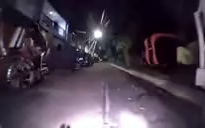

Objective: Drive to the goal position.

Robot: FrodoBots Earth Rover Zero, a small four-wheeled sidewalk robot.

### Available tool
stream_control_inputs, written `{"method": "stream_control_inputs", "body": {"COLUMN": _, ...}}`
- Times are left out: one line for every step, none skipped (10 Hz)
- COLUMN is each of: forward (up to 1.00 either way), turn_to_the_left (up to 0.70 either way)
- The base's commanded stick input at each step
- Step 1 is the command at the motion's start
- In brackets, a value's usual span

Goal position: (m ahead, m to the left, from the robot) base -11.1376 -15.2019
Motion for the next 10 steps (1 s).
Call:
{"method": "stream_control_inputs", "body": {"forward": -1.0, "turn_to_the_left": 0.27}}
{"method": "stream_control_inputs", "body": {"forward": -1.0, "turn_to_the_left": 0.27}}
{"method": "stream_control_inputs", "body": {"forward": -1.0, "turn_to_the_left": 0.27}}
{"method": "stream_control_inputs", "body": {"forward": -1.0, "turn_to_the_left": 0.27}}
{"method": "stream_control_inputs", "body": {"forward": -1.0, "turn_to_the_left": 0.27}}
{"method": "stream_control_inputs", "body": {"forward": -1.0, "turn_to_the_left": 0.27}}
{"method": "stream_control_inputs", "body": {"forward": -1.0, "turn_to_the_left": 0.27}}
{"method": "stream_control_inputs", "body": {"forward": -1.0, "turn_to_the_left": 0.27}}
{"method": "stream_control_inputs", "body": {"forward": -1.0, "turn_to_the_left": 0.27}}
{"method": "stream_control_inputs", "body": {"forward": -1.0, "turn_to_the_left": 0.27}}
